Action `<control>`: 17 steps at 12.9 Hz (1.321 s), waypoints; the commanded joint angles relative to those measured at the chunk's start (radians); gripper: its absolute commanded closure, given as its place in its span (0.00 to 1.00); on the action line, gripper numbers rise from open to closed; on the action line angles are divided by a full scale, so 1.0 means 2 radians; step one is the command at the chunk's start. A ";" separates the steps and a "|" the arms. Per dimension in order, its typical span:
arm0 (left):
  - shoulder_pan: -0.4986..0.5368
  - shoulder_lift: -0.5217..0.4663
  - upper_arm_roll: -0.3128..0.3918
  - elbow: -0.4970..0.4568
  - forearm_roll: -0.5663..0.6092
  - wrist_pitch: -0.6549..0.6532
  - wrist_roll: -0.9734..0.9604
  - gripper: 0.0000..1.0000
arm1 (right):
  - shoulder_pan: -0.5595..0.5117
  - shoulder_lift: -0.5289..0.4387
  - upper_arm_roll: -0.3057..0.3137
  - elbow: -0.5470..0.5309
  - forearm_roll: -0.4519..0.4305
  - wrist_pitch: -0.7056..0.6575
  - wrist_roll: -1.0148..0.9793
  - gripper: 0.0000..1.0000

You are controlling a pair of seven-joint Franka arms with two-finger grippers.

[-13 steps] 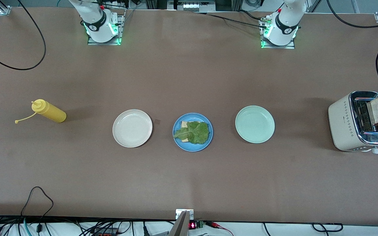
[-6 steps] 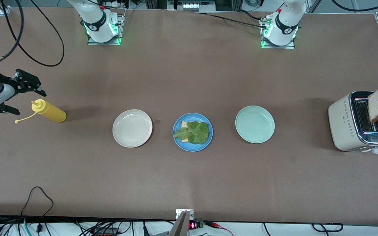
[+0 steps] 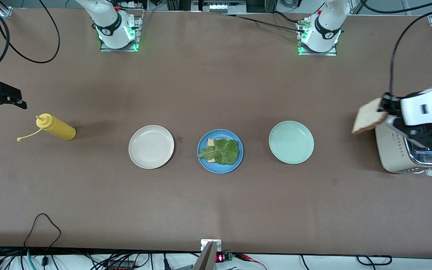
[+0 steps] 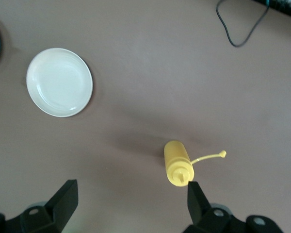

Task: Make sandwich in blue plate with both arms
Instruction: 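Carry the bread with the left gripper and lay it on the lettuce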

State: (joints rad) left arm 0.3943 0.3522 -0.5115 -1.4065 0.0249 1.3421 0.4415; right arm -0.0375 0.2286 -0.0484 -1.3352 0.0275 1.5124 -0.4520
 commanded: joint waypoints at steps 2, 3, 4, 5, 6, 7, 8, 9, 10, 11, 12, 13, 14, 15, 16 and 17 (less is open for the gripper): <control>-0.051 0.054 -0.001 0.011 -0.156 -0.005 -0.073 0.99 | 0.010 -0.010 -0.008 -0.023 -0.011 -0.013 0.011 0.00; -0.058 0.072 0.000 0.010 -0.207 0.010 -0.096 0.99 | 0.007 -0.005 -0.009 -0.023 -0.011 -0.019 0.011 0.00; -0.067 0.091 -0.001 0.010 -0.244 0.037 -0.105 0.99 | 0.003 0.001 -0.008 -0.023 -0.011 -0.031 0.011 0.00; -0.075 0.117 -0.001 0.009 -0.286 0.065 -0.103 0.99 | 0.003 0.001 -0.009 -0.023 -0.011 -0.033 0.011 0.00; -0.082 0.138 -0.001 0.007 -0.316 0.096 -0.095 1.00 | 0.006 0.006 -0.009 -0.024 -0.011 -0.029 0.023 0.00; -0.089 0.157 -0.001 0.005 -0.340 0.126 -0.090 1.00 | 0.010 0.011 -0.009 -0.028 -0.013 -0.026 0.047 0.00; -0.106 0.177 -0.001 0.001 -0.375 0.161 -0.065 1.00 | 0.018 0.011 -0.008 -0.035 -0.010 -0.023 0.095 0.00; -0.123 0.192 -0.001 -0.006 -0.415 0.204 -0.031 1.00 | 0.023 0.010 -0.008 -0.038 -0.011 -0.025 0.147 0.00; -0.135 0.197 -0.001 -0.021 -0.447 0.250 -0.012 1.00 | 0.026 0.006 -0.008 -0.047 -0.015 -0.021 0.160 0.00; -0.147 0.200 -0.001 -0.032 -0.469 0.293 0.008 1.00 | 0.031 0.005 -0.006 -0.048 -0.024 -0.009 0.161 0.00; -0.160 0.214 -0.001 -0.035 -0.489 0.324 0.044 1.00 | 0.034 0.001 -0.004 -0.047 -0.050 0.011 0.162 0.00; -0.167 0.231 -0.001 -0.035 -0.510 0.343 0.081 1.00 | 0.037 -0.002 -0.004 -0.047 -0.063 0.020 0.162 0.00; -0.174 0.248 0.000 -0.035 -0.530 0.359 0.115 1.00 | 0.039 -0.007 -0.003 -0.051 -0.064 0.013 0.164 0.00; -0.179 0.261 0.000 -0.035 -0.533 0.368 0.141 1.00 | 0.037 -0.016 -0.003 -0.067 -0.061 0.007 0.167 0.00; -0.181 0.276 0.000 -0.035 -0.534 0.371 0.161 1.00 | 0.037 -0.026 -0.003 -0.081 -0.060 0.010 0.168 0.00; -0.181 0.287 0.000 -0.033 -0.537 0.373 0.170 1.00 | 0.038 -0.028 -0.003 -0.083 -0.059 0.011 0.168 0.00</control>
State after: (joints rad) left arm 0.0323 0.8859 -0.5125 -1.4856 -1.0150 2.0788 0.7088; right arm 0.0327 0.2248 -0.0571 -1.4362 -0.0784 1.5239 -0.1372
